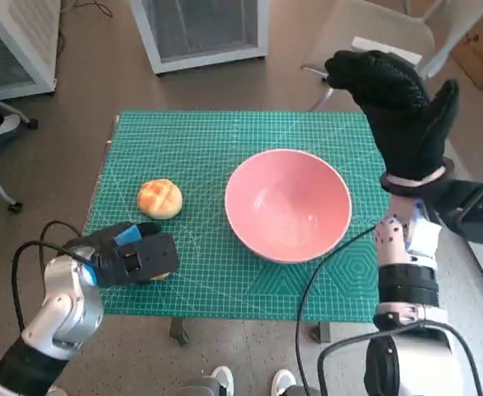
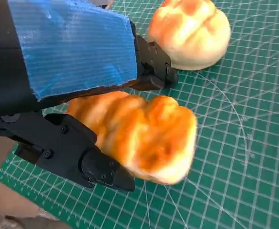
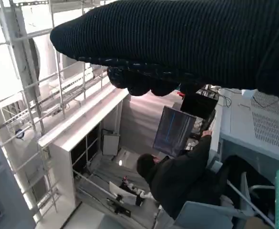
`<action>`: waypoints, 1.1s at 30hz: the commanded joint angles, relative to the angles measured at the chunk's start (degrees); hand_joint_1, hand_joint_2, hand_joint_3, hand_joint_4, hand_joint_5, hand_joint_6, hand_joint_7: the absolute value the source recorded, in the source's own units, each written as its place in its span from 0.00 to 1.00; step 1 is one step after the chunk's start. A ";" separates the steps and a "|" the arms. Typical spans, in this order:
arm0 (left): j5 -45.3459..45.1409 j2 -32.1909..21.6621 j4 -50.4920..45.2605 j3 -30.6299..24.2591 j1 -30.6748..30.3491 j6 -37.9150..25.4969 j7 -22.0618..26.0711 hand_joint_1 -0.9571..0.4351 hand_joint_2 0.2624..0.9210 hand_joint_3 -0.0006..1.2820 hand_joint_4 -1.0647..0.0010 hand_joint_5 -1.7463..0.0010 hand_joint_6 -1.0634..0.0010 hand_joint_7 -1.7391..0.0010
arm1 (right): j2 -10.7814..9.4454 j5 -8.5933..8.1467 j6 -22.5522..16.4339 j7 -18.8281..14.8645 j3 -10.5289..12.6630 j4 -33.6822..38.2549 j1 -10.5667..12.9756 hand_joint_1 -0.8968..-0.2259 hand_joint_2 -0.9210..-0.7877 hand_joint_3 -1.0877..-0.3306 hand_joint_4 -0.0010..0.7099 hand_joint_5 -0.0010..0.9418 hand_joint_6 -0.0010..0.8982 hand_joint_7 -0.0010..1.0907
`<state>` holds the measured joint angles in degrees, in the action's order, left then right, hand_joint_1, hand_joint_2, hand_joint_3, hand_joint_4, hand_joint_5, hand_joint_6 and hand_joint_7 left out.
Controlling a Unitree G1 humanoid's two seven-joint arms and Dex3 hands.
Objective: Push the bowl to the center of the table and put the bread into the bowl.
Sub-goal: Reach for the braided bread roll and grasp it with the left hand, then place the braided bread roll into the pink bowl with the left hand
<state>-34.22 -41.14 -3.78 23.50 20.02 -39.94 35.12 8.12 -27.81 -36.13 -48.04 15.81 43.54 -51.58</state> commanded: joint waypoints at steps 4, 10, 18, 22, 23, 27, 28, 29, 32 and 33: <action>-1.94 1.44 2.81 1.62 -1.11 0.75 -0.23 0.90 0.94 0.01 0.34 0.44 0.42 0.69 | -0.03 0.38 -0.33 -0.26 -0.02 0.64 1.23 0.38 0.00 0.51 0.37 0.00 0.30 0.19; -3.18 1.02 1.56 1.15 -2.19 1.83 -0.68 0.73 0.89 0.07 0.23 0.40 0.33 0.44 | -0.06 0.27 -0.06 -0.20 -0.03 0.60 1.23 0.38 0.00 0.51 0.37 0.00 0.29 0.20; -3.25 0.40 -0.96 -0.75 -2.93 2.48 -0.22 0.69 0.88 0.09 0.20 0.45 0.35 0.35 | -0.15 0.01 0.21 -0.53 -0.04 0.68 1.18 0.38 0.00 0.51 0.37 0.00 0.29 0.20; -2.88 -0.13 -4.07 -2.71 -3.44 2.44 0.40 0.69 0.89 0.09 0.21 0.45 0.36 0.33 | -0.20 0.22 0.00 -0.47 -0.14 0.86 1.15 0.38 0.00 0.51 0.37 0.00 0.29 0.20; -2.83 -0.23 -4.81 -3.15 -3.52 2.38 0.62 0.69 0.89 0.09 0.22 0.44 0.36 0.33 | -0.17 0.26 -0.05 -0.47 -0.13 1.03 1.08 0.39 0.00 0.51 0.37 0.00 0.29 0.21; -2.55 -0.51 -7.72 -5.11 -3.87 1.98 1.40 0.69 0.90 0.09 0.24 0.42 0.36 0.34 | -0.19 0.38 -0.24 -0.49 -0.15 1.26 1.02 0.39 0.00 0.50 0.37 0.00 0.28 0.21; -2.44 -0.60 -8.98 -5.89 -3.97 1.78 1.60 0.69 0.90 0.09 0.25 0.42 0.36 0.34 | -0.19 0.41 -0.28 -0.50 -0.17 1.30 1.00 0.39 0.00 0.50 0.37 0.00 0.28 0.21; -2.41 -0.64 -9.80 -6.39 -4.06 1.66 1.75 0.69 0.90 0.09 0.25 0.41 0.36 0.34 | -0.18 0.42 -0.30 -0.51 -0.17 1.33 0.99 0.39 0.00 0.50 0.37 0.00 0.27 0.21; -2.26 -0.63 -11.92 -7.89 -4.40 1.65 1.95 0.69 0.91 0.09 0.26 0.41 0.36 0.34 | -0.14 0.39 -0.27 -0.57 -0.16 1.39 0.94 0.39 0.00 0.50 0.37 0.00 0.27 0.21; -2.26 -0.59 -12.36 -8.25 -4.50 1.68 2.01 0.69 0.91 0.09 0.26 0.40 0.36 0.34 | -0.13 0.38 -0.26 -0.58 -0.16 1.41 0.92 0.39 0.00 0.50 0.37 0.00 0.27 0.21</action>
<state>-37.08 -40.97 -13.42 17.19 16.06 -37.95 36.71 8.06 -27.81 -36.54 -48.12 15.74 44.18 -51.58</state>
